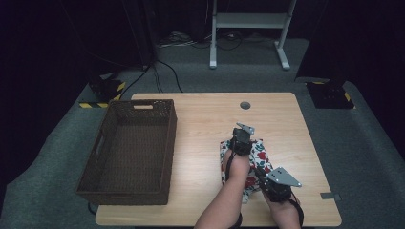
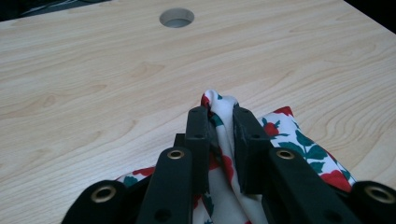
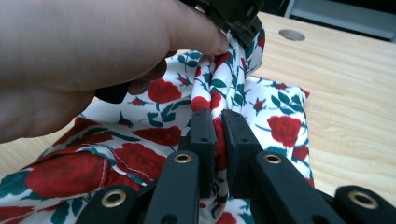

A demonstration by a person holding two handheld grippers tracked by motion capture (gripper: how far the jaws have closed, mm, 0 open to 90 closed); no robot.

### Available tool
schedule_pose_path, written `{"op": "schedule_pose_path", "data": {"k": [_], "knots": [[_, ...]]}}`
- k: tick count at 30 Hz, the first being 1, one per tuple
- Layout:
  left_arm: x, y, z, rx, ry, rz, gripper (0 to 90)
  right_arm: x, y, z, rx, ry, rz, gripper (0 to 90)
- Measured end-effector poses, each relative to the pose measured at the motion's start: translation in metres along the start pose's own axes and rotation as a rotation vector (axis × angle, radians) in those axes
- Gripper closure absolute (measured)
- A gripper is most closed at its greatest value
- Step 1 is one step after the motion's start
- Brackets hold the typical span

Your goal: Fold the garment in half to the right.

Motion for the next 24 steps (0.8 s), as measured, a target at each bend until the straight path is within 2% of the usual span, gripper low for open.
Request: {"op": "schedule_pose_path", "data": {"k": [4,8,11,14,16,19,24], "knots": [[0.005,0.007,0.003,0.007,-0.013,0.010,77.3,-0.001,0.004,0.008,0.016,-0.011,0.005,83.9],[0.009,0.014,0.005,-0.004,-0.025,0.019,76.5,-0.001,0.010,0.015,0.029,-0.021,0.012,83.1],[0.010,0.018,0.002,-0.001,-0.021,0.031,73.3,-0.004,0.014,0.016,0.038,-0.021,0.022,78.5],[0.009,0.022,-0.003,-0.016,-0.012,0.065,63.1,-0.008,0.021,0.017,0.062,-0.014,0.048,66.2],[0.007,0.026,-0.006,-0.025,-0.007,0.095,54.9,-0.009,0.023,0.017,0.064,-0.012,0.052,63.9],[0.003,0.025,-0.011,-0.049,0.005,0.105,39.8,-0.011,0.024,0.016,0.063,-0.007,0.054,60.1],[-0.004,0.026,-0.016,-0.047,0.030,0.146,30.8,-0.016,0.024,0.014,0.065,0.006,0.055,53.3]]}}
Point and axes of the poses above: each handheld gripper's, and its own axes: x roughly forward along the jaws, z roughly out of its underside, y roughly to its right, the point moved 9 cm from there along x, roughly forward along the jaws, and after that the axes turned 7 degrees about -z, right-handed, at the moved point
